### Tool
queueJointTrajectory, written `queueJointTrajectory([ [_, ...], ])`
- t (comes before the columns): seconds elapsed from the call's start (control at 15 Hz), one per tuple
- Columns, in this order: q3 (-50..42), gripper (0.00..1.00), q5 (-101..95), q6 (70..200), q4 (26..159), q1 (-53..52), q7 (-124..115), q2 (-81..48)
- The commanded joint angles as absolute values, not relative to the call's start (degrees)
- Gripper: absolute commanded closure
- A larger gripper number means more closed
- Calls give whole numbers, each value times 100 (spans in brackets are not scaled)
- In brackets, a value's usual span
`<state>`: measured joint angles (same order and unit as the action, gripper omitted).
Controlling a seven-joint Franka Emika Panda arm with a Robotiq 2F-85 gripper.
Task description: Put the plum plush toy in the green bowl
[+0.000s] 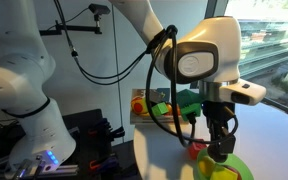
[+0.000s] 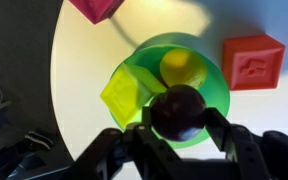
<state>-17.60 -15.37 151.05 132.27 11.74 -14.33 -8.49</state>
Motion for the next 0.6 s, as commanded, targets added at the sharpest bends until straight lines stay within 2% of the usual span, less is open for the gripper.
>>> queueJointTrajectory([
  [0.0,-1863,67,-1814,15173,13053,1134,-1763,-1037],
  [0.33,-1906,67,-1898,15170,13062,1094,-1852,-1115],
  [0.4,-1904,53,-1894,15166,13070,1091,-1840,-1117],
  [0.47,-1903,18,-1893,15160,13075,1085,-1834,-1119],
  [0.53,-1899,18,-1880,15152,13080,1081,-1820,-1118],
])
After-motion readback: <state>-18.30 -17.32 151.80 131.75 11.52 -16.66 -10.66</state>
